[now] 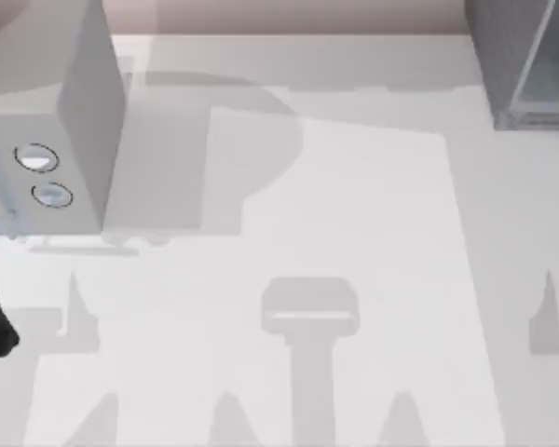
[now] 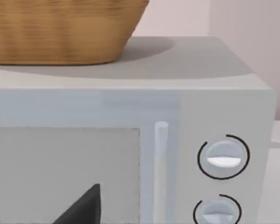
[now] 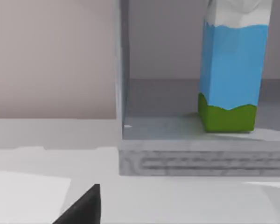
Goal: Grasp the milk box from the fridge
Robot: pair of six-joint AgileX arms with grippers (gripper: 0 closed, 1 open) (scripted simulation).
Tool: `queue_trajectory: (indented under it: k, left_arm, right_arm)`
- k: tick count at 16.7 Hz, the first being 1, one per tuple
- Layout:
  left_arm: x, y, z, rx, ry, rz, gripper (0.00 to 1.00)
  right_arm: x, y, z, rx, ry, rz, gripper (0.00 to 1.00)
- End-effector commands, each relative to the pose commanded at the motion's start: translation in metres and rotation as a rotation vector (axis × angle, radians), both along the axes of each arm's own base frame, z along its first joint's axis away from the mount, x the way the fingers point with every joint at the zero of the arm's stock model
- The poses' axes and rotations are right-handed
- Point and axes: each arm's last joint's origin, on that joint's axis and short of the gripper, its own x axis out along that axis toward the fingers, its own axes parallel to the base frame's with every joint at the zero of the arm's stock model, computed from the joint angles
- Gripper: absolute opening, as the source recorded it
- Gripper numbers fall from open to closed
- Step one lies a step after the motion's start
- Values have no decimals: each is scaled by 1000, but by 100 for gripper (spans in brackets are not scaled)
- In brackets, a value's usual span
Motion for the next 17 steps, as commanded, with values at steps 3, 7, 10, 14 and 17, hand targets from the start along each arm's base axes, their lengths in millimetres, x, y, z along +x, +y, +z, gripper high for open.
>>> queue_trajectory:
  k: [3,7,10,14,17]
  left_arm:
    - [0,0,0,0,0,0,100]
    - [0,0,0,0,0,0,100]
    - [0,0,0,0,0,0,100]
    - [0,0,0,0,0,0,100]
    - [0,0,0,0,0,0,100]
  right_arm:
    - [1,0,1,0,-1,0,100]
    - [9,-5,10,-6,-23,-1,100]
    - [23,-12,19,-13,-39,-4,100]
    - [53,-30,16,-14,-16,-6,100]
    - [73,-48,2,-4,13,-6,100]
